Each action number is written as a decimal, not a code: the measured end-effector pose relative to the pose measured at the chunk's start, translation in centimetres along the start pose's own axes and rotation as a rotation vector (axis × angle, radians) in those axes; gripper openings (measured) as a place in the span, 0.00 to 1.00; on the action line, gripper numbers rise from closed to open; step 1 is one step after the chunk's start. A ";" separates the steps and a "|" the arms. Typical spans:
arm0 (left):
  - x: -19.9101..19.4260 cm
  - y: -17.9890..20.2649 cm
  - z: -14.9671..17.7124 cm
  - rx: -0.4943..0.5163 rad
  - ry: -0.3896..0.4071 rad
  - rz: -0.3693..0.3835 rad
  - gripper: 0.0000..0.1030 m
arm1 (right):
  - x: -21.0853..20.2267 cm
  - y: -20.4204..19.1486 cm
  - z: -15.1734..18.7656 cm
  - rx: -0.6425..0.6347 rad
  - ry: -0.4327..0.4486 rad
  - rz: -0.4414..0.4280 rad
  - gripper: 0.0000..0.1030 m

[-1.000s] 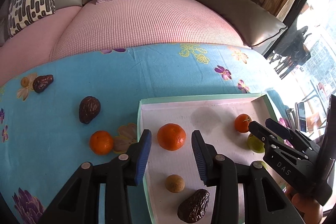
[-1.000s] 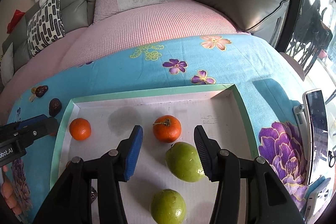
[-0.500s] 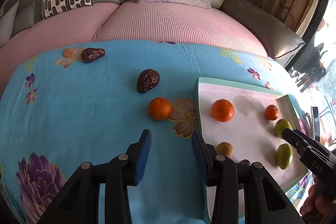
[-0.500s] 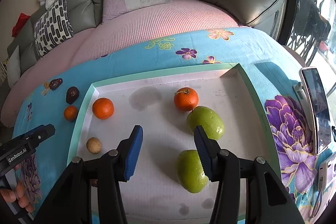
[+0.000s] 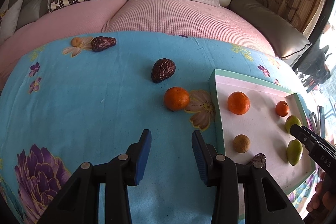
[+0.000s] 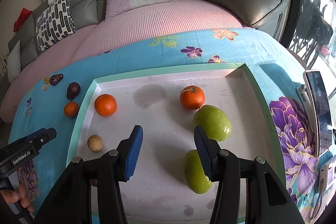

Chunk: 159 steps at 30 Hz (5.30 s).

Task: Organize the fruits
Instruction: 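Move both tools back toward the remaining fruits on the bedspread, then grasp the small tan ball with the left tool while the right tool grasps a large dark date, then carry the tan ball and the dark date over the white tray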

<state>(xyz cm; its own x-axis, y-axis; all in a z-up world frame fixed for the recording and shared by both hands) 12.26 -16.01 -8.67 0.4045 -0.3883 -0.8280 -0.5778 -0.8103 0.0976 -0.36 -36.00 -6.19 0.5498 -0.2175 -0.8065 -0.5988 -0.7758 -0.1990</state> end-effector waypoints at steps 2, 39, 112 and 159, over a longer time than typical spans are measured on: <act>0.1 -0.2 0.1 -0.002 -0.001 -0.001 0.42 | 0.1 -0.2 0.1 -0.005 -0.003 0.000 0.50; -0.8 -4.5 0.2 -0.050 0.014 -0.130 1.00 | 0.7 -2.5 0.4 -0.076 0.038 -0.034 0.91; 10.3 -26.2 -16.0 -0.257 -0.156 0.067 0.60 | 18.1 -37.9 -4.5 -0.496 -0.349 -0.346 0.65; -7.2 -10.2 -5.0 -0.218 0.130 0.026 0.27 | -2.2 -21.4 1.5 -0.353 -0.103 -0.301 0.55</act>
<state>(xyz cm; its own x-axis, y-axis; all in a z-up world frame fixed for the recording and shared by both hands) 18.84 -7.16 -0.94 0.4875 -0.4525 -0.7467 -0.4290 -0.8690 0.2466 10.36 -18.00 -1.04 0.5971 0.0942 -0.7966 -0.1776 -0.9529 -0.2459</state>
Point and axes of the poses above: each gripper's, at about its wrist camera, not at the fingertips, and x roughly the way its jaws point, y to its right, z to its underside, the point moved 9 cm from there along x, roughly the way its jaws point, and after that the axes turned 8 degrees about x, right-handed, at the moved point
